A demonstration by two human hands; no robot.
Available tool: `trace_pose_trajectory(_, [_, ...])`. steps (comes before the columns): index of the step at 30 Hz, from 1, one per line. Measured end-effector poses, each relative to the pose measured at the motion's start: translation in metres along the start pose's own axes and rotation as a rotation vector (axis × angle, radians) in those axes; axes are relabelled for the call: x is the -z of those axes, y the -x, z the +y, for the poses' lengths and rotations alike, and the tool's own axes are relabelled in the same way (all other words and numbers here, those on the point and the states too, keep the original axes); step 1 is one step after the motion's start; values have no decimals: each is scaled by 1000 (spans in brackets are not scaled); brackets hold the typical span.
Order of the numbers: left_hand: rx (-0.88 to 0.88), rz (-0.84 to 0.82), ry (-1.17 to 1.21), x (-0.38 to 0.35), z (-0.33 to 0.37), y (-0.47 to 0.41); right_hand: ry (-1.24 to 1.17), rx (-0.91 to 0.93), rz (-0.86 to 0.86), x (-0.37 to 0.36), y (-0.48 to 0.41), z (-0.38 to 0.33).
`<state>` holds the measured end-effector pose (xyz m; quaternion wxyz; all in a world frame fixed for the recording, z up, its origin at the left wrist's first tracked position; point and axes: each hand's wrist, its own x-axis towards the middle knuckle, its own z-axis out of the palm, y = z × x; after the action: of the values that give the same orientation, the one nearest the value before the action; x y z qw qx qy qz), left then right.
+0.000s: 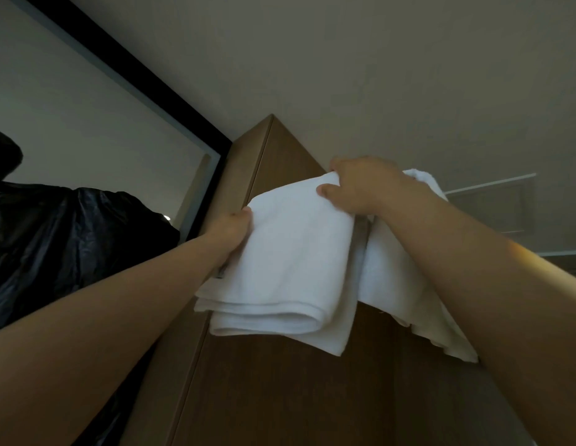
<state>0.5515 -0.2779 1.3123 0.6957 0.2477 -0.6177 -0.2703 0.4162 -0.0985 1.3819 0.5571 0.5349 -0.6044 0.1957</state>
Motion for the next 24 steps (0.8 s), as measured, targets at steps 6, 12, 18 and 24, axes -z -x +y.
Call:
trace_pose_trajectory(6, [23, 0, -61, -7, -17, 18, -11, 9, 48, 0, 4, 7])
trace_pose_trajectory(12, [-69, 45, -159, -3, -18, 23, -9, -56, 117, -5, 23, -9])
trace_pose_trajectory(18, [-229, 120, -356, 4, -21, 46, -407, -34, 316, -19, 84, -34])
trace_pose_trajectory(24, [-410, 138, -259, 11, -3, 104, -858, -172, 178, -40, 149, -26])
